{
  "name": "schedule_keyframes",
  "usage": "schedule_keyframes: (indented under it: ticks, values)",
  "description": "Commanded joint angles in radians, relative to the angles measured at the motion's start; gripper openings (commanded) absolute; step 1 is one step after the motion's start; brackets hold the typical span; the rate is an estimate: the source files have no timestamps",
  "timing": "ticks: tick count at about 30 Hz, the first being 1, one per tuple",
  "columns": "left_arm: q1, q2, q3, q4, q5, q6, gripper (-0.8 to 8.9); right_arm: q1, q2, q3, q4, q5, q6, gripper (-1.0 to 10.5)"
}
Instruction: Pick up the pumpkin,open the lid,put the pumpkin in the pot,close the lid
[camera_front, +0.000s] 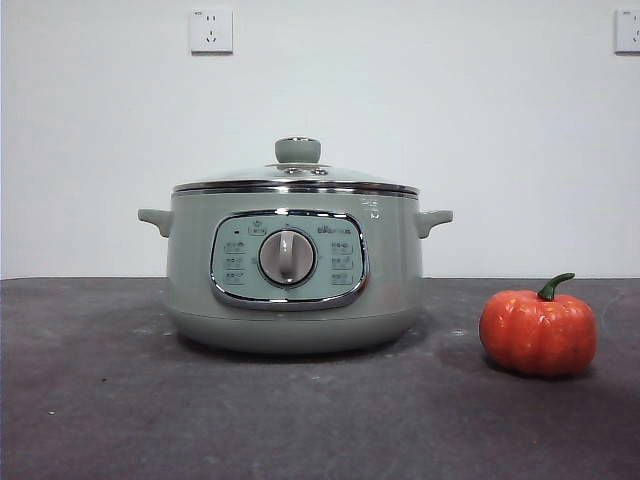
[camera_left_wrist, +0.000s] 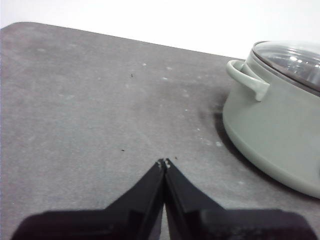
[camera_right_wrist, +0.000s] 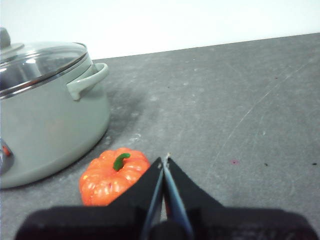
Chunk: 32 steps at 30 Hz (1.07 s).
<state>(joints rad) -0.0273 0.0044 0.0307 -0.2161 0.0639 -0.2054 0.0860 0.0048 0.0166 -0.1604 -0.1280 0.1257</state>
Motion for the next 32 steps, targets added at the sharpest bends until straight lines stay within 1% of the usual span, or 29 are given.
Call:
schedule_keyframes:
  ticks: [1,3,4,5,7,12,16,18,21,24,29,32]
  values:
    - [0.002,-0.003,-0.009,-0.008,0.064,-0.039,-0.04,0.003,-0.004,-0.009,-0.003,-0.002,0.106,0.0]
    - [0.002,-0.003,-0.008,0.001,0.125,-0.053,-0.06,0.003,-0.004,-0.008,-0.003,-0.004,0.163,0.0]
    - [0.002,-0.003,-0.005,0.005,0.15,-0.068,-0.08,0.003,-0.004,-0.004,-0.004,-0.006,0.203,-0.1]
    - [0.002,-0.003,0.002,0.004,0.164,-0.083,-0.08,0.003,-0.004,0.003,-0.004,-0.014,0.242,-0.1]
    - [0.002,-0.003,0.022,-0.005,0.178,-0.09,-0.08,0.003,-0.003,0.021,-0.005,-0.029,0.282,-0.1]
    - [0.002,0.0,0.122,-0.068,0.178,-0.091,-0.08,0.003,0.018,0.097,-0.005,-0.03,0.288,-0.1]
    - [0.002,0.044,0.235,-0.132,0.182,-0.09,-0.08,0.003,0.075,0.195,-0.013,-0.032,0.288,-0.1]
    - [0.002,0.077,0.287,-0.164,0.197,-0.082,-0.08,0.003,0.113,0.25,-0.035,-0.053,0.283,-0.1]
    - [0.002,0.149,0.38,-0.224,0.256,-0.052,-0.08,0.003,0.192,0.36,-0.11,-0.09,0.235,-0.1]
    - [0.002,0.233,0.478,-0.299,0.327,0.01,-0.08,0.003,0.289,0.485,-0.223,-0.171,0.15,-0.1]
    - [0.002,0.367,0.634,-0.425,0.448,0.132,-0.08,0.003,0.463,0.711,-0.473,-0.296,-0.01,-0.1]
    - [0.002,0.431,0.714,-0.497,0.511,0.188,-0.08,0.003,0.554,0.832,-0.608,-0.355,-0.09,-0.1]
